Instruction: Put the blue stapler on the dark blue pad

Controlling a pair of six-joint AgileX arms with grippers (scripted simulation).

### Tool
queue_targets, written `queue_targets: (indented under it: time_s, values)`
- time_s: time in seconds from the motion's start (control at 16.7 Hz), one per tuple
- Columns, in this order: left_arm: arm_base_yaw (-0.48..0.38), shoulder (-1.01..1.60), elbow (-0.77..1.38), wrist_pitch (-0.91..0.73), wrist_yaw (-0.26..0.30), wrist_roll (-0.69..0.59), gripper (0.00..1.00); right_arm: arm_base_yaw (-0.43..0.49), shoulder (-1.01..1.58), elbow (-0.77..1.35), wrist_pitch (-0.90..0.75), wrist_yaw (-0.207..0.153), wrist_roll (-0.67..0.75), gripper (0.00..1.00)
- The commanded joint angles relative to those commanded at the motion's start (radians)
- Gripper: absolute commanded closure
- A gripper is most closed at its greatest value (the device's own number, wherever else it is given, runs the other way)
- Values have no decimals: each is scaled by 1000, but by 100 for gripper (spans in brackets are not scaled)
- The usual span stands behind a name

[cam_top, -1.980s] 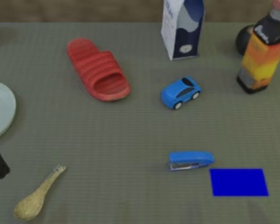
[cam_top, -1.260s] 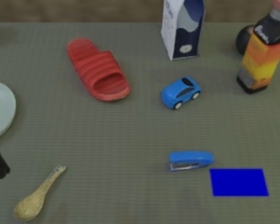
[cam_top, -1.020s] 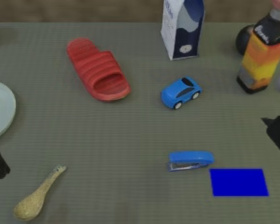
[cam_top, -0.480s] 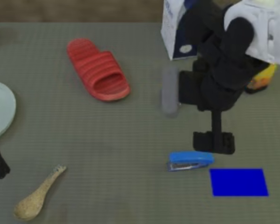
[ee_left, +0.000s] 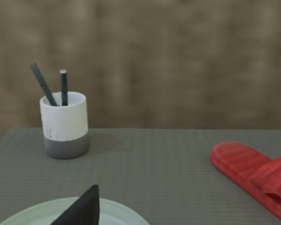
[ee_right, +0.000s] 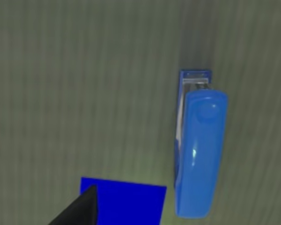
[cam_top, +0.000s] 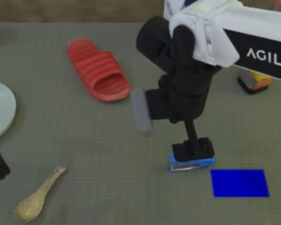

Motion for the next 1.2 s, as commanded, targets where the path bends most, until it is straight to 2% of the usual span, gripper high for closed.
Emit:
queue_targets:
  time_s: [0.3,0.78,1.08,1.2]
  values:
    - [0,0,0,0,0,0,0,-3,3,-16,18,0,0,0]
    - [0,0,0,0,0,0,0,4,102,-216,322,1,6,0]
    - [0,0,0,0,0,0,0,5,113,-238,351,1,6,0]
    - [0,0,0,0,0,0,0,5,113,-238,351,1,6,15]
